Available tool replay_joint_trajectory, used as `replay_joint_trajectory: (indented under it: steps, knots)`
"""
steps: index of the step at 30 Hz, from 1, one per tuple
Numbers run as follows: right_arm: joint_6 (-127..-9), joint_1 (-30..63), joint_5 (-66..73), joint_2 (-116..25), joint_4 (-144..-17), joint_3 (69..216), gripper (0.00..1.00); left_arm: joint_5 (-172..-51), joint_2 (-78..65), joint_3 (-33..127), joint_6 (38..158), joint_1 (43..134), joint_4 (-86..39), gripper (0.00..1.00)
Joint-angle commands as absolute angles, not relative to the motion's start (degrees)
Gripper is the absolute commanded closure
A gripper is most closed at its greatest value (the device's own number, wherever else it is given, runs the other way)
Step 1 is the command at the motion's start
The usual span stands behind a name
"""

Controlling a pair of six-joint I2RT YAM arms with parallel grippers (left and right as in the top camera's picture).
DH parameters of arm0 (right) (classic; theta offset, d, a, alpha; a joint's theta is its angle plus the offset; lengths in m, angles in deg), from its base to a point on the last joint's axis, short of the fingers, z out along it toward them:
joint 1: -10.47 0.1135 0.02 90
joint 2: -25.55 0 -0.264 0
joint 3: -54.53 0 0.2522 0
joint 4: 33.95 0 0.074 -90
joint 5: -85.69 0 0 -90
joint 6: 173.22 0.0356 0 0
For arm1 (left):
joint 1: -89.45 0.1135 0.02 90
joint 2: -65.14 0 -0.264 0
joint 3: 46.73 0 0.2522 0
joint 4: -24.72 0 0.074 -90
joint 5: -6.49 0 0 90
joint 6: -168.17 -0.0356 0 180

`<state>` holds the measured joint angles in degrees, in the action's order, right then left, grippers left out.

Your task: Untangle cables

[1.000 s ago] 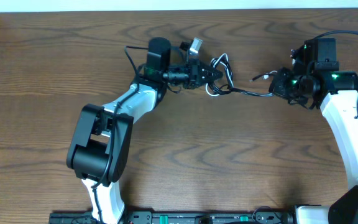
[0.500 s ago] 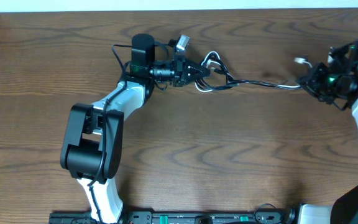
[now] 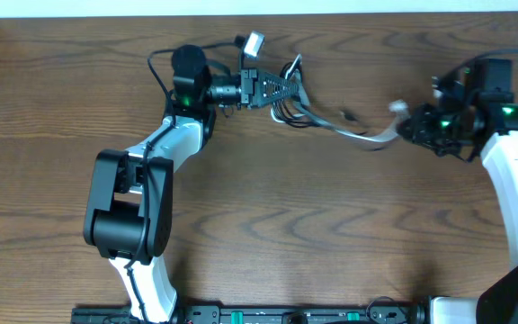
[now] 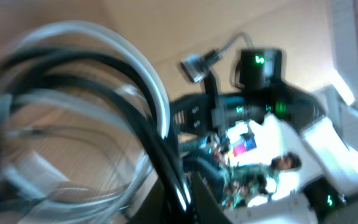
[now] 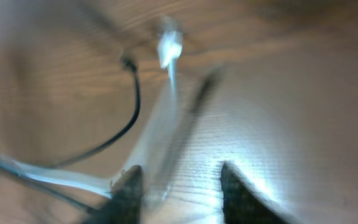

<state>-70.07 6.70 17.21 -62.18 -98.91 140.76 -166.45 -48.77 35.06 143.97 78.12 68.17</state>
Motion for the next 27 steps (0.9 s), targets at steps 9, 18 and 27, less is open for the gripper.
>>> replay_joint_trajectory:
  steps: [9,18,27]
  knots:
    - [-82.42,12.07,32.22,-61.65,-91.22,145.63,0.39,-172.74,-47.67,36.70,161.81,74.27,80.89,0.92]
    - [-76.89,14.67,32.55,-64.73,-85.97,145.11,0.42,-159.08,-47.65,36.70,184.41,71.58,80.94,0.92]
    - [-73.00,18.48,44.02,-73.69,-75.48,145.11,0.45,-154.43,-47.65,36.70,188.19,71.36,80.92,0.92]
